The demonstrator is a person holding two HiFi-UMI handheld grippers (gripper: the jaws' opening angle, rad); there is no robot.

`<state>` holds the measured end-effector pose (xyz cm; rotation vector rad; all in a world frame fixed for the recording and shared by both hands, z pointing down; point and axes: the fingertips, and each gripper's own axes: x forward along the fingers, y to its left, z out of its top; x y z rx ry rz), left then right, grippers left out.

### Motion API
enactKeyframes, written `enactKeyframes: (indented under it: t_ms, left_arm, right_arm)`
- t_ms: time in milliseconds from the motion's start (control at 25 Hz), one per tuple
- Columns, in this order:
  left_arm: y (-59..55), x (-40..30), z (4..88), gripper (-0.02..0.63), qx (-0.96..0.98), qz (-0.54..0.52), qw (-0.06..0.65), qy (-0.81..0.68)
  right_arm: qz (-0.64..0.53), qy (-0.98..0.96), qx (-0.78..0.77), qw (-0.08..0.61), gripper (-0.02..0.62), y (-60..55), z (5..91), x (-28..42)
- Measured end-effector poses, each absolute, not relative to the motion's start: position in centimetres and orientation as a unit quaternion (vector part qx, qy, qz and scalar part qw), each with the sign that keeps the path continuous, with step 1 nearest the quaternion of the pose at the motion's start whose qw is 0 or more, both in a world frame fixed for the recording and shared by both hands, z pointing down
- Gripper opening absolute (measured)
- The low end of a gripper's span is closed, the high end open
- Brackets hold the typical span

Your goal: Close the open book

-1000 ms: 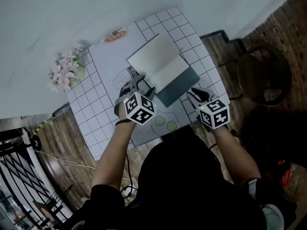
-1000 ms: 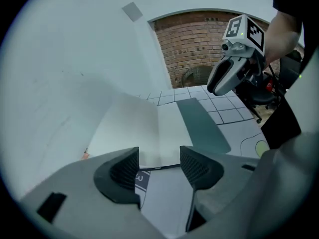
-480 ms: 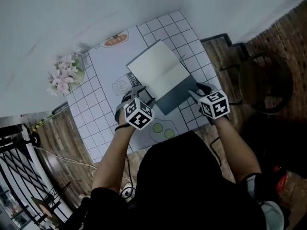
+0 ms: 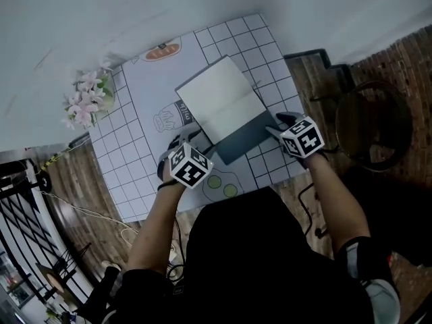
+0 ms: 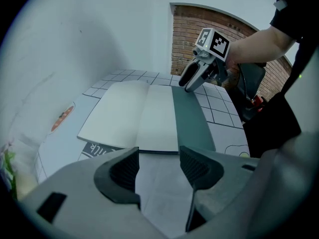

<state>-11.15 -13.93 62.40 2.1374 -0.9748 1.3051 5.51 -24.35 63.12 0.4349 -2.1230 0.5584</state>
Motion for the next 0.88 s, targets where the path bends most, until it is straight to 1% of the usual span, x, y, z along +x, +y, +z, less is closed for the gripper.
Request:
enactKeyframes:
  t_ms: [160, 320, 600, 880]
  left_arm:
    - [-13.0, -11.2, 62.9, 0.241, 0.770, 0.472, 0.239, -0.358]
    - [-12.6, -11.4, 63.1, 0.241, 0.765, 0.471, 0.249, -0.363]
    - [-11.7, -11.8, 63.4, 0.240, 0.765, 0.460, 0.258, -0.370]
    - [-10.2, -11.9, 64.1, 0.241, 0.767, 0.448, 0.280, -0.365]
  right_arm:
    - [0.201, -0.848, 0.159, 0.465, 0.179, -24.4, 63.3, 5.6]
    - [0.197, -0.847, 0.163, 0.466, 0.192, -24.0, 63.3, 5.1]
    - [0.211, -0.845, 0.157, 0.466, 0.192, -23.3, 63.3, 4.5]
    - [0.247, -0.842, 0.140, 0.458, 0.168, -21.9, 63.1, 3.8]
